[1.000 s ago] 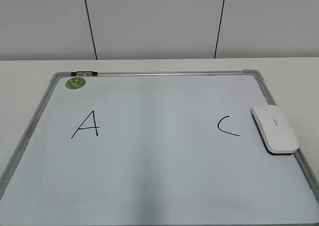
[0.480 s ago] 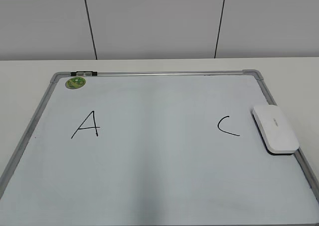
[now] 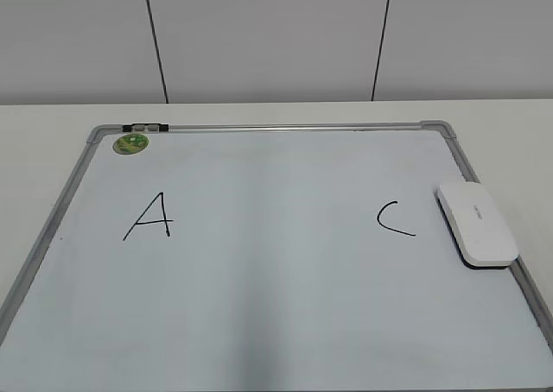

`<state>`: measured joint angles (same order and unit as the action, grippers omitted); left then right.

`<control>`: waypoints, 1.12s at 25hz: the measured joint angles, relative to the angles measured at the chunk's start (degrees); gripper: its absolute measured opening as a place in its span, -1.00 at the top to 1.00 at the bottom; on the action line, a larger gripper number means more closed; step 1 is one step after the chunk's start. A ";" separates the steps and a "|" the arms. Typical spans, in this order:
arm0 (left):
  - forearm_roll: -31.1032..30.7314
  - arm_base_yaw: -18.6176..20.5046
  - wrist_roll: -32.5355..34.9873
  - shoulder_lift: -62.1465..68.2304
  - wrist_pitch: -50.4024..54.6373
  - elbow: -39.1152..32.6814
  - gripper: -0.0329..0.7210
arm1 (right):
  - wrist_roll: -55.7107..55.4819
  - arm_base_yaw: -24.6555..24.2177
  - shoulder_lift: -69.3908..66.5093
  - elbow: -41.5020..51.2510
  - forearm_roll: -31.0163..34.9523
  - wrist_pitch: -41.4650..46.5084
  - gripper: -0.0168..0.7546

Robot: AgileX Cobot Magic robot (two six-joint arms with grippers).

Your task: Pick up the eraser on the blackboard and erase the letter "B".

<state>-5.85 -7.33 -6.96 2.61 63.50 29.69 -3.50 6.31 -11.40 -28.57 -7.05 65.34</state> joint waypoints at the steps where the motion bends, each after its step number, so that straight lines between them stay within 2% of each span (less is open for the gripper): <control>1: 0.00 0.00 0.00 -0.49 0.00 0.00 -0.54 | 0.00 -0.78 1.67 0.00 0.00 0.00 -0.43; 6: 0.00 1.22 0.00 -1.42 -0.04 0.00 -0.54 | 0.00 -3.30 7.83 0.00 0.00 0.11 -0.43; 13: 0.00 4.86 0.00 -1.63 -0.04 0.00 -0.54 | 0.04 -3.79 12.33 0.00 0.00 0.24 -0.43; 28: 0.00 5.16 0.00 -1.63 -0.04 0.00 -0.54 | 0.04 -3.79 12.37 0.00 -0.20 0.47 -0.43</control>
<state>-5.85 -2.17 -6.96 0.98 63.46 29.69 -3.46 2.52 0.97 -28.57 -7.25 65.82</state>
